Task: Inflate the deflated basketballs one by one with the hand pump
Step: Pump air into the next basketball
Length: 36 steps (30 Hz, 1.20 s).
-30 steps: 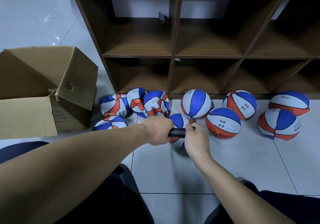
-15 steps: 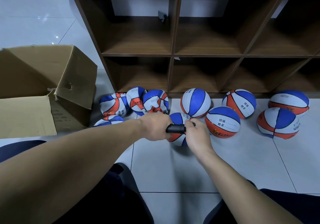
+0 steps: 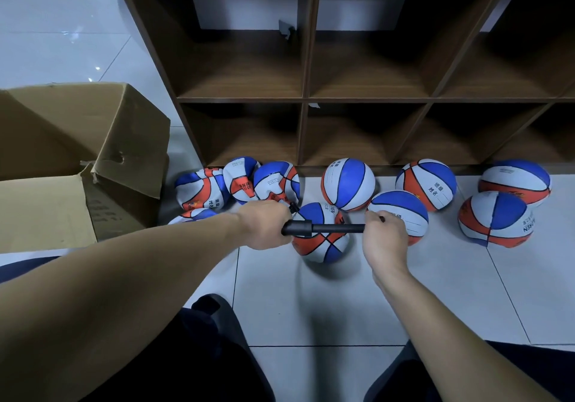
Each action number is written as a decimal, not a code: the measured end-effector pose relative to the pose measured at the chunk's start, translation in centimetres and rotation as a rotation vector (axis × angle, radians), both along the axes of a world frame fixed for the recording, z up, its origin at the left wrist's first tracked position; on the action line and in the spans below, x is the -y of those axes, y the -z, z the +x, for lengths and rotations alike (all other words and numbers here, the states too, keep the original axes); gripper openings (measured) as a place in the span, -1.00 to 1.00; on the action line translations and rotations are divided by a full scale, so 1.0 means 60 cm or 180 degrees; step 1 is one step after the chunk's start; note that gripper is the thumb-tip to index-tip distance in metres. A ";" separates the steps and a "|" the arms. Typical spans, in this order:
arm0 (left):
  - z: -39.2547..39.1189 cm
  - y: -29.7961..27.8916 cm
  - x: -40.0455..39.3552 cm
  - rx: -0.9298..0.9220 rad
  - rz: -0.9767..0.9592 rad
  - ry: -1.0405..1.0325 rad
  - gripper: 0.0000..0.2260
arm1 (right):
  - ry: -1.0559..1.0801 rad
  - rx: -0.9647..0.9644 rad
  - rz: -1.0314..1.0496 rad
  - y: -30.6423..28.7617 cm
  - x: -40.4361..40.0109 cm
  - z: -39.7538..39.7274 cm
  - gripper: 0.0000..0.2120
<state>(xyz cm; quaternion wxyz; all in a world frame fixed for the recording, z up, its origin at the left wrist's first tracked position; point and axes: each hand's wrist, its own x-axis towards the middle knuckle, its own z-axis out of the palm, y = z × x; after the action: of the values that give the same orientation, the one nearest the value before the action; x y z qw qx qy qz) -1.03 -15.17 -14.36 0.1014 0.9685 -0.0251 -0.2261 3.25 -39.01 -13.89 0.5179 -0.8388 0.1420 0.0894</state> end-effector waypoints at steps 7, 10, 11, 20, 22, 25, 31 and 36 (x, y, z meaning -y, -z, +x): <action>-0.005 -0.008 0.035 0.0198 0.0027 0.0016 -0.79 | -0.0284 0.0186 -0.0069 0.010 -0.049 -0.049 -0.73; -0.008 -0.001 0.046 0.0188 -0.0010 0.0028 -0.85 | -0.0470 0.0201 -0.0061 0.007 -0.058 -0.059 -0.74; -0.007 -0.001 0.048 0.0190 -0.0011 0.0049 -0.86 | -0.0505 0.0184 -0.0013 0.004 -0.060 -0.063 -0.74; -0.003 0.000 0.047 0.0156 -0.0030 0.0200 -0.85 | -0.0577 0.0038 0.0089 0.009 -0.062 -0.067 -0.76; -0.002 -0.001 0.044 0.0129 -0.0095 0.0200 -0.83 | -0.0625 0.0031 0.0110 0.007 -0.062 -0.062 -0.75; -0.001 -0.002 0.036 0.0074 -0.0216 0.0195 -0.79 | -0.0774 -0.0014 -0.0025 0.016 -0.054 -0.048 -0.71; -0.006 -0.001 -0.002 -0.0080 -0.0027 0.0086 -0.80 | -0.0433 -0.0020 -0.0070 0.023 0.005 -0.007 -0.69; -0.003 0.007 -0.022 -0.0153 0.0079 0.0059 -0.82 | -0.0191 -0.0182 0.0007 0.033 0.030 0.011 -0.59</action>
<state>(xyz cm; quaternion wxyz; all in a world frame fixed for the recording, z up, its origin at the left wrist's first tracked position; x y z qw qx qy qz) -1.24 -13.84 -14.79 0.0879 0.9637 -0.0289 -0.2506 3.88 -40.83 -15.89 0.5116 -0.8392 0.1314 0.1290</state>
